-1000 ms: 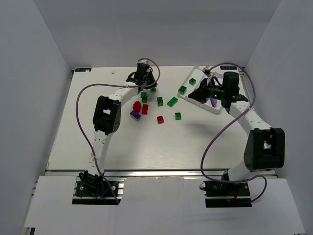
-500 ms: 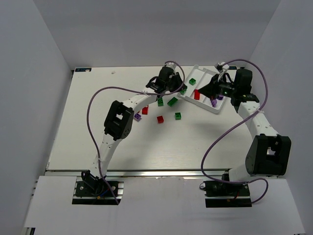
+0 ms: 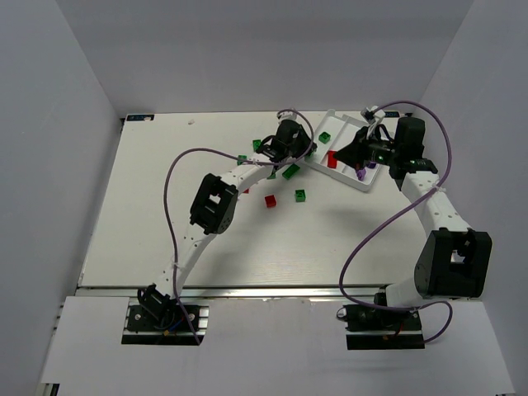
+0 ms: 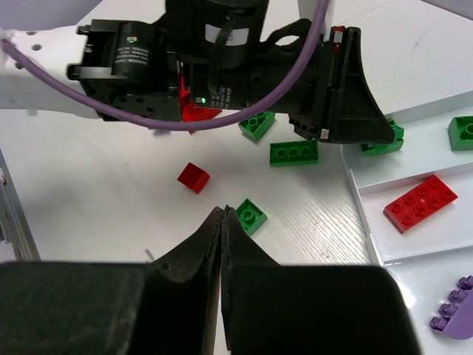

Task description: Sort the legos into containers by color

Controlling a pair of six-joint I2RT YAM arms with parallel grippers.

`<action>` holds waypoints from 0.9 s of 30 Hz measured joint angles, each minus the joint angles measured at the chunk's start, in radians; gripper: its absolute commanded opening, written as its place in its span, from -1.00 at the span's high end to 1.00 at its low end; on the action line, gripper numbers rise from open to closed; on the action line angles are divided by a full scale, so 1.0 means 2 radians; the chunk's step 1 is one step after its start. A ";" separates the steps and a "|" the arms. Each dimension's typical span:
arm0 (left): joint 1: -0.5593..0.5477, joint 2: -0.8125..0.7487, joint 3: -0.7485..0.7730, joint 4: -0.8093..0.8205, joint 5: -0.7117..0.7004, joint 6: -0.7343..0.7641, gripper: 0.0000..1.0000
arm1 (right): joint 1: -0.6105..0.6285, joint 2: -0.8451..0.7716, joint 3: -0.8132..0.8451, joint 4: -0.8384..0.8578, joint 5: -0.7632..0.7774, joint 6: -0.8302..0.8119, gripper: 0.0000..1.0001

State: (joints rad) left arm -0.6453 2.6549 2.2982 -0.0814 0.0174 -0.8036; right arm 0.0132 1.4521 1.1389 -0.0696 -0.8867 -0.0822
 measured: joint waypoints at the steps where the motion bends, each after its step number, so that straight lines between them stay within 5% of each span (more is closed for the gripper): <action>1: 0.000 0.006 0.005 0.000 -0.003 -0.003 0.49 | 0.000 0.000 0.000 0.000 -0.001 0.000 0.91; 8: 0.000 0.021 0.013 0.005 -0.014 -0.016 -0.04 | 0.000 0.000 0.000 -0.002 -0.003 0.000 0.78; 11: -0.002 0.021 0.013 0.012 -0.015 -0.018 -0.10 | 0.000 0.000 -0.001 -0.002 -0.005 -0.001 0.66; 16: -0.002 0.020 0.013 0.018 -0.017 -0.017 -0.11 | 0.000 0.000 -0.002 -0.010 -0.018 -0.017 0.18; 20: -0.001 -0.006 -0.010 0.019 -0.027 -0.007 0.03 | 0.000 0.000 -0.001 -0.043 -0.043 -0.065 -0.05; 22: 0.002 -0.041 -0.047 0.018 -0.034 0.000 0.19 | 0.000 0.000 0.002 -0.071 -0.061 -0.100 -0.25; 27: 0.020 -0.193 -0.189 0.032 -0.047 0.035 0.71 | 0.008 0.006 0.038 -0.174 -0.087 -0.229 -0.33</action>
State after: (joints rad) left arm -0.6060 2.2696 1.9198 -0.0170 -0.0757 -0.7345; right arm 0.0292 1.4647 1.2152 -0.4179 -1.0611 -0.5404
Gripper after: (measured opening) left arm 0.212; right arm 0.668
